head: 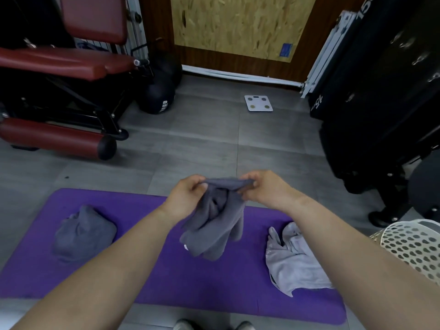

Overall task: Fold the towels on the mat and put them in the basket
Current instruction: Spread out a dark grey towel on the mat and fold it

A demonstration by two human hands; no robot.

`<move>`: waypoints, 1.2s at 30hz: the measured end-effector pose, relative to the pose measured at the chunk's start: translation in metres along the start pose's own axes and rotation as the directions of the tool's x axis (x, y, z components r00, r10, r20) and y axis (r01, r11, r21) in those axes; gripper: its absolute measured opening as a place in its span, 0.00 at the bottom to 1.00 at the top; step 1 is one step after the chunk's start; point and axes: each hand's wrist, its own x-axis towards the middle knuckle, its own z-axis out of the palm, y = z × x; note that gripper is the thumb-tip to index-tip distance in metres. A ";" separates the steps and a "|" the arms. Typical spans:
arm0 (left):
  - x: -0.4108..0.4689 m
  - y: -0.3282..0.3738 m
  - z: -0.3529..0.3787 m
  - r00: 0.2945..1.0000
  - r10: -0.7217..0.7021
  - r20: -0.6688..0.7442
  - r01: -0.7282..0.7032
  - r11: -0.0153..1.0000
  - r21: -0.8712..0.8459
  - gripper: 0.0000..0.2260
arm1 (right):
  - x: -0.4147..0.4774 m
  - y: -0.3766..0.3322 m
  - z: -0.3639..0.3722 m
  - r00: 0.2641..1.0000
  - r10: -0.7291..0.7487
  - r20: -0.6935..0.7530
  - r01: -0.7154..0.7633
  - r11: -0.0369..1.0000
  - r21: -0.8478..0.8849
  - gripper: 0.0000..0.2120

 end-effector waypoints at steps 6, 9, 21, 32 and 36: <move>-0.018 0.026 0.003 0.982 0.163 0.094 -0.177 0.970 0.167 0.13 | -0.002 0.011 -0.013 0.998 0.015 -0.063 -0.047 0.839 -0.542 0.10; -0.028 0.033 -0.004 0.974 0.225 0.041 -0.228 0.952 0.204 0.13 | 0.000 0.025 -0.010 0.986 -0.134 0.101 0.164 0.893 -0.419 0.12; -0.050 -0.025 -0.078 0.987 0.015 -0.157 0.021 0.973 0.228 0.14 | -0.023 0.066 0.053 0.920 0.116 0.375 -0.134 0.991 0.022 0.11; 0.001 -0.116 -0.231 0.990 -0.099 -0.101 0.120 0.966 0.230 0.11 | 0.031 0.050 0.148 0.944 0.283 -0.167 -0.326 0.743 -0.585 0.14; 0.019 -0.150 -0.248 0.975 -0.199 -0.094 0.215 0.955 0.203 0.12 | 0.043 0.053 0.182 0.947 0.243 -0.209 -0.313 0.844 -0.436 0.19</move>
